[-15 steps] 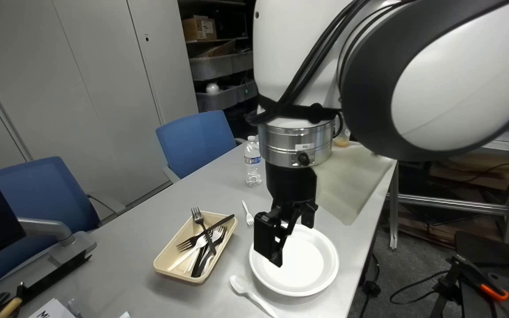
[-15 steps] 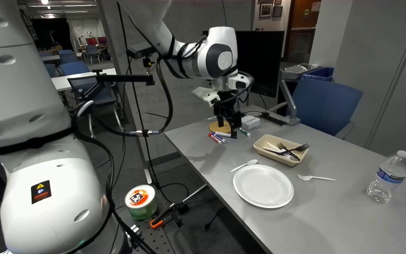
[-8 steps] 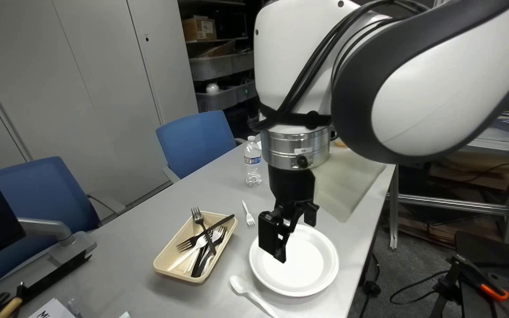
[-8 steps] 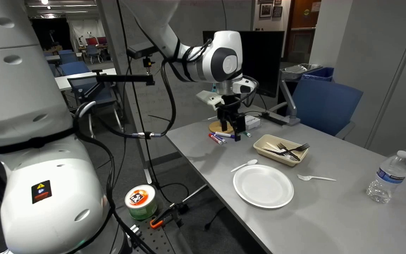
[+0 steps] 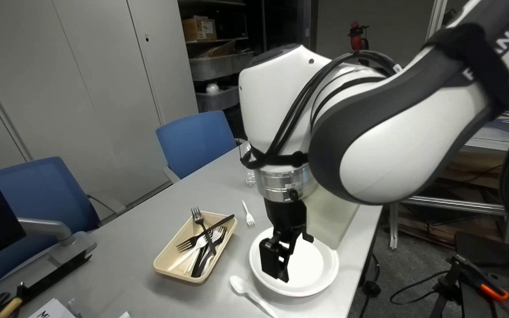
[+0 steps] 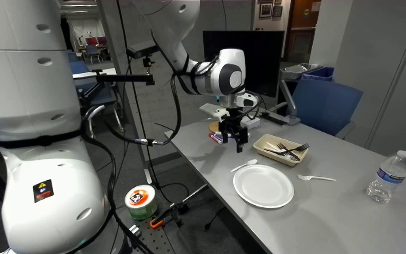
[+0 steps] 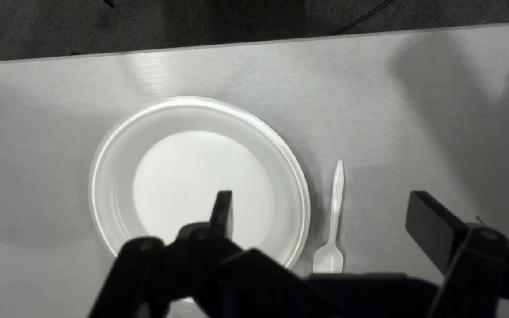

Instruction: Pick up the spoon from the table and put it in the tray

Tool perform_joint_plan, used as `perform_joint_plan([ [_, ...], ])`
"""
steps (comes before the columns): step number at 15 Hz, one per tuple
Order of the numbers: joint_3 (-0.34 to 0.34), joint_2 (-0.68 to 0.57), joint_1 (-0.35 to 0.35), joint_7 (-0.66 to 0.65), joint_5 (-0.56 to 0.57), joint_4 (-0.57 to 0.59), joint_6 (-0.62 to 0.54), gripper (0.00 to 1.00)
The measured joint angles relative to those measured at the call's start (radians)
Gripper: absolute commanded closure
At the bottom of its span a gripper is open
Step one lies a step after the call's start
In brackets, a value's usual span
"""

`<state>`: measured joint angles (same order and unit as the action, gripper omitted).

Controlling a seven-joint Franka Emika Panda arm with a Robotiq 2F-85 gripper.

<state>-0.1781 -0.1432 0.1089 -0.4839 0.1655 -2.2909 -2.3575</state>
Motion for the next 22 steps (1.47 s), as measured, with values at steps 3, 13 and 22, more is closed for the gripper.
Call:
perform_joint_plan([
  [3,0.013,-0.064,0.022,0.011,0.029,0.013,-0.036,0.00],
  [13,0.066,-0.300,0.109,0.094,0.077,0.174,-0.172,0.00],
  [22,0.089,-0.435,0.102,0.247,-0.003,0.303,-0.217,0.00],
])
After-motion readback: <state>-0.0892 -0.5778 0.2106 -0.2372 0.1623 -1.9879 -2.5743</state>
